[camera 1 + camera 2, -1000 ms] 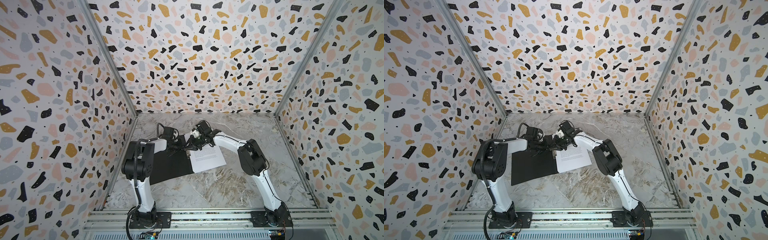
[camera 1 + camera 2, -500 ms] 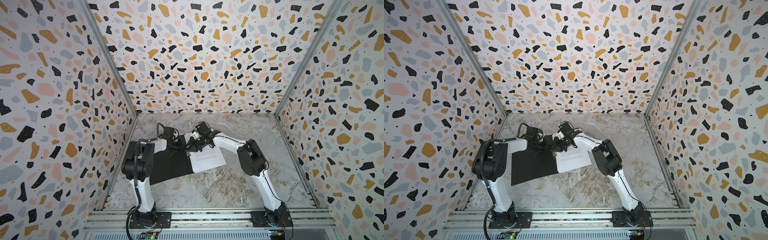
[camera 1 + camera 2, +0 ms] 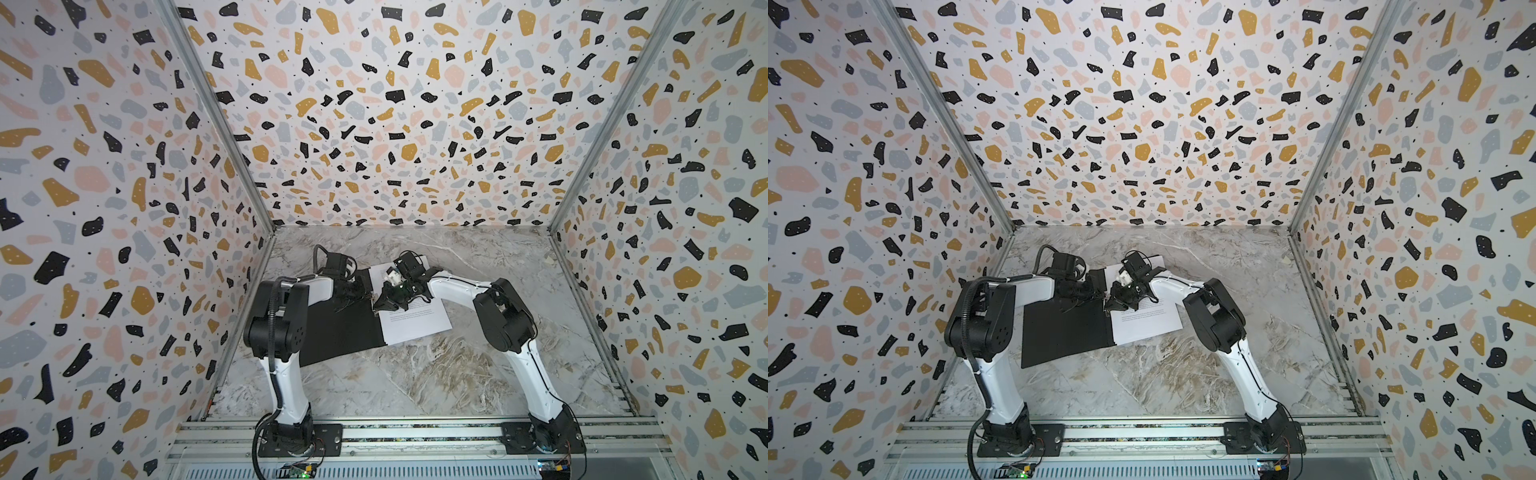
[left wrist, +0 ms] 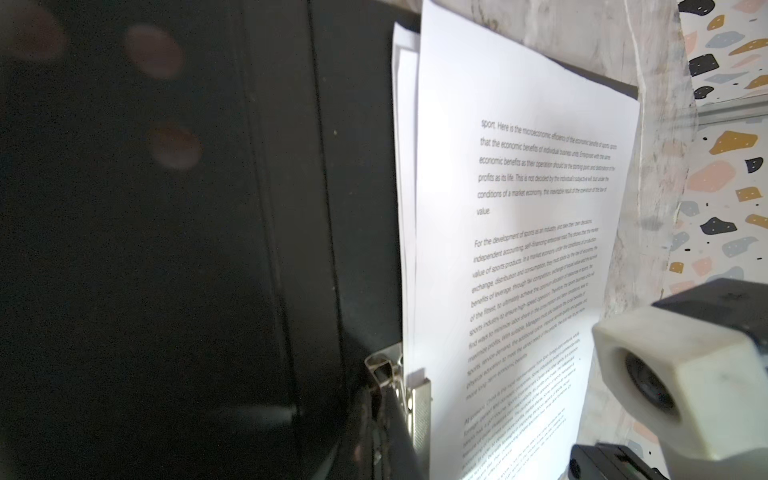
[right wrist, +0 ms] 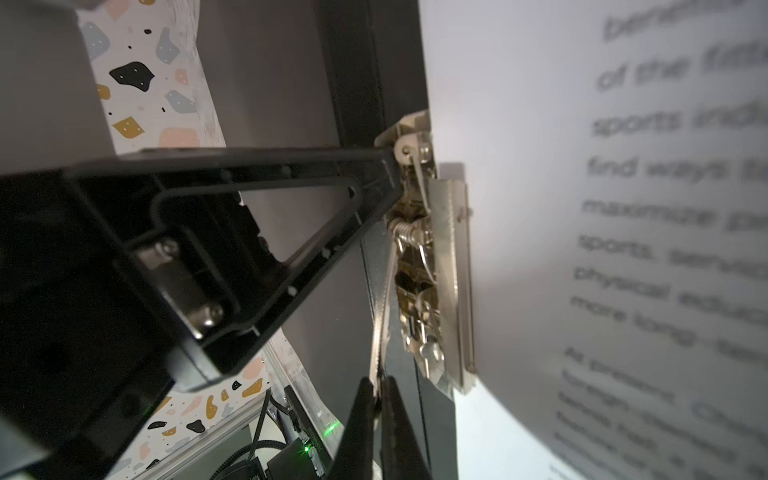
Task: Put the files into the folder
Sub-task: 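Press the clip lever with the right gripper to clamp the sheets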
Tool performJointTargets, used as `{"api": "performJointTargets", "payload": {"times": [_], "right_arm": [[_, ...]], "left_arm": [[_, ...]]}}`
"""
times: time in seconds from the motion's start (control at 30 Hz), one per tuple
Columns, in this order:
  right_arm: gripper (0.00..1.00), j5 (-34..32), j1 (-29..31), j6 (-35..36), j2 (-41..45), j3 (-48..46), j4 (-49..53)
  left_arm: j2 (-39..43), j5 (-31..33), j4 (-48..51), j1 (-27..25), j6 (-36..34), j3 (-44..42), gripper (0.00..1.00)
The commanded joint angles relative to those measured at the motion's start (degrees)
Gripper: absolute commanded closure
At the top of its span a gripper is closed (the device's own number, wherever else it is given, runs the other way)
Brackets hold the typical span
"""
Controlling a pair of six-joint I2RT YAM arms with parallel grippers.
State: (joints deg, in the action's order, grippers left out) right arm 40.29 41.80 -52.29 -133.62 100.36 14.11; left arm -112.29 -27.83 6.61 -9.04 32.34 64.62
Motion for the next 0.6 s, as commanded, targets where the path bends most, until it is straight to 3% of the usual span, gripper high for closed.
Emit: {"api": "performJointTargets", "payload": {"times": [0.0, 0.57], "right_arm": [[1.0, -1.0, 0.5, 3.2, 2.4, -2.0, 4.4], [1.0, -10.0, 1.3, 8.0, -0.2, -4.1, 7.8]], "left_arm": [[-2.9, 2.7, 2.2, 0.0, -2.0, 0.4, 0.95], [-3.5, 2.3, 2.3, -0.1, -1.9, 1.1, 0.95]]}}
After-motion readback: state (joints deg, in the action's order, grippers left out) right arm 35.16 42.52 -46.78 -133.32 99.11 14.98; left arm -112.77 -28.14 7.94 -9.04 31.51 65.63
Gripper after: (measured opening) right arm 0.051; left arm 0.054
